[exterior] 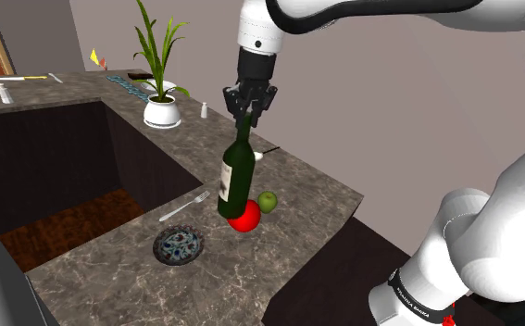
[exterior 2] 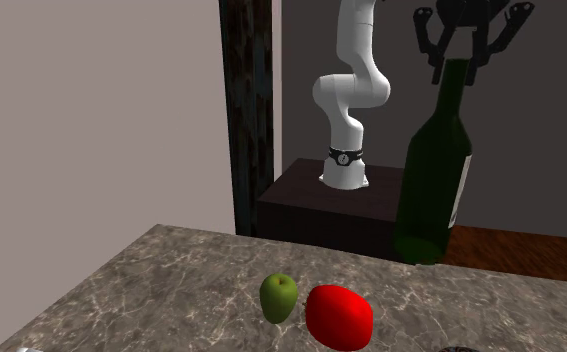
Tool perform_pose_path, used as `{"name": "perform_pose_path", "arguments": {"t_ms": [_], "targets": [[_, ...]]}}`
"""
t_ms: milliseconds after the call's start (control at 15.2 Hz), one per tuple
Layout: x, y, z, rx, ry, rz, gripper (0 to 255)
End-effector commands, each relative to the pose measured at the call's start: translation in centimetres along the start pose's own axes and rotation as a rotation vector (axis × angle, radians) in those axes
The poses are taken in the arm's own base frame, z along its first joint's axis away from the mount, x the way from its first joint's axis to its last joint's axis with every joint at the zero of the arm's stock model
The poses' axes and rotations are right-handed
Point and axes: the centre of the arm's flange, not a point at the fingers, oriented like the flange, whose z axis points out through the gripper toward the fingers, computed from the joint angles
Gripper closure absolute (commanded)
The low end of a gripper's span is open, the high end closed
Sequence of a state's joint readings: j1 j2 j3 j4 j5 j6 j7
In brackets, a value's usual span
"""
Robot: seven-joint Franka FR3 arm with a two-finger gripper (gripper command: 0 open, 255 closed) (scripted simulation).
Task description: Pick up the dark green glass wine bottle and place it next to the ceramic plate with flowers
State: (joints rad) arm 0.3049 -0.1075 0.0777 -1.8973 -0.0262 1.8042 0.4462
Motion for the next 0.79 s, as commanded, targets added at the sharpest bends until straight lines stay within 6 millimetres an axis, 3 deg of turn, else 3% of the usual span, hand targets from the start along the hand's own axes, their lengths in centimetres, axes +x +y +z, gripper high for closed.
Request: {"name": "perform_pose_path", "arguments": {"t_ms": [0, 726], "targets": [[0.1, 0.0, 1.0, 0.0, 0.001, 0.0, 255], [-0.1, -0.2, 6.8, 0.0, 0.001, 0.0, 255]]}}
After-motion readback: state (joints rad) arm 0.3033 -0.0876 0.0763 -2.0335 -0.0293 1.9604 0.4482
